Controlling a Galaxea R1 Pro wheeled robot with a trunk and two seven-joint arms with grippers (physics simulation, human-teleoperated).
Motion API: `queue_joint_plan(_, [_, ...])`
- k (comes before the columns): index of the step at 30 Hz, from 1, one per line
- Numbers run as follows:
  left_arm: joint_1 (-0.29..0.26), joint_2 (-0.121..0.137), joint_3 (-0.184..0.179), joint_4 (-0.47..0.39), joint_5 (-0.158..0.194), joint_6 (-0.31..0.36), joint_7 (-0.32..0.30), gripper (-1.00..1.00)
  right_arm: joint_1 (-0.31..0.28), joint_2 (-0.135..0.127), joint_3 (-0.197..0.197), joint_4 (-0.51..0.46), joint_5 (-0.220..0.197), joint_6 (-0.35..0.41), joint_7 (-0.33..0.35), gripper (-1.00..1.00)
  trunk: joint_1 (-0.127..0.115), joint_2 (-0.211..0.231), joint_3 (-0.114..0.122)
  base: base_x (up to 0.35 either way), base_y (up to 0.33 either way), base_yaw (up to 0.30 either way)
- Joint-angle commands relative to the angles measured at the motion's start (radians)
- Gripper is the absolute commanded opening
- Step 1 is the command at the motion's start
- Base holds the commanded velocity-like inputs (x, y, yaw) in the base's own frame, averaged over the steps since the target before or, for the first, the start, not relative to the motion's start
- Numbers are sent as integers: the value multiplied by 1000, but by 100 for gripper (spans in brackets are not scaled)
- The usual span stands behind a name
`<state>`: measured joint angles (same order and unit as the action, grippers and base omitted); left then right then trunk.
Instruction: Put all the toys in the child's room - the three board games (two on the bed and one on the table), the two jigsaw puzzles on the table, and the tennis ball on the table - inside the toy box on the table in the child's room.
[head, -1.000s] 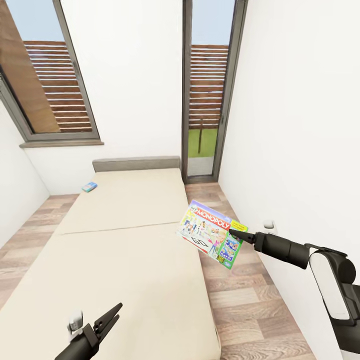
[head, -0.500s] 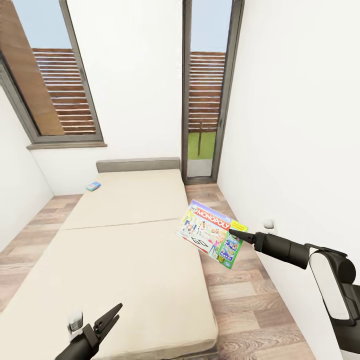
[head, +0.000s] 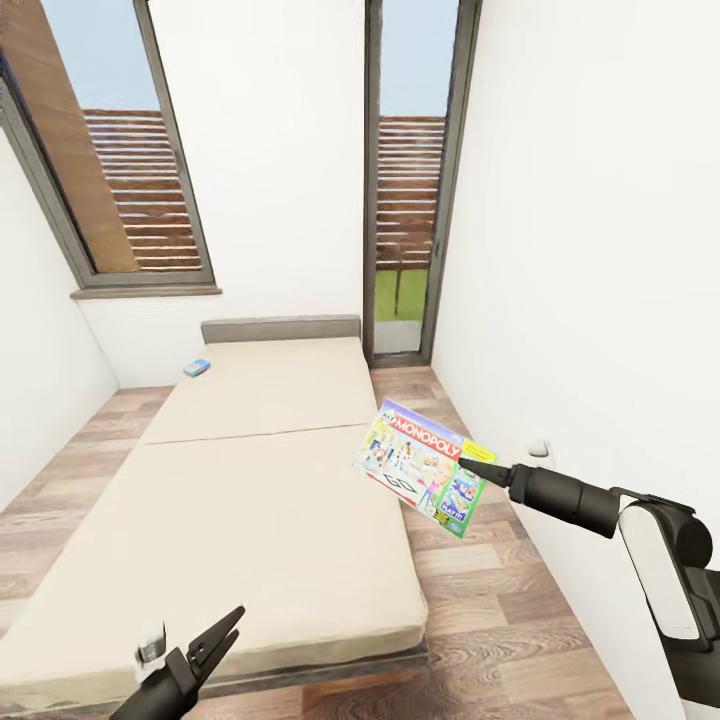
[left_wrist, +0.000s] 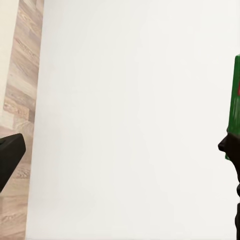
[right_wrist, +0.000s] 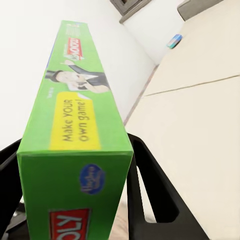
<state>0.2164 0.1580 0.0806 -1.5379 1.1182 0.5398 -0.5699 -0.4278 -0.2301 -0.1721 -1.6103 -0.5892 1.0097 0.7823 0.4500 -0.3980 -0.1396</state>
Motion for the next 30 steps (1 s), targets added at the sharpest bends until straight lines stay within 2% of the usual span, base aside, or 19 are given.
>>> queue_joint_plan(1, [0,0,1,-1,8,8,1,100,-1,0,-1,0,-2,1,6,-100,0,-2,-1,-331,0,0])
queue_joint_plan(10, [0,0,1,-1,9,7,0,100,12,-1,-1,0,-2,-43,6,-100,0,-2,0,-215,0,0])
queue_joint_plan(30, [0,0,0,-1,11,6,1,100,20,-5,-5,0,-5,-53,12,-100,0,-2,1,-20,0,2])
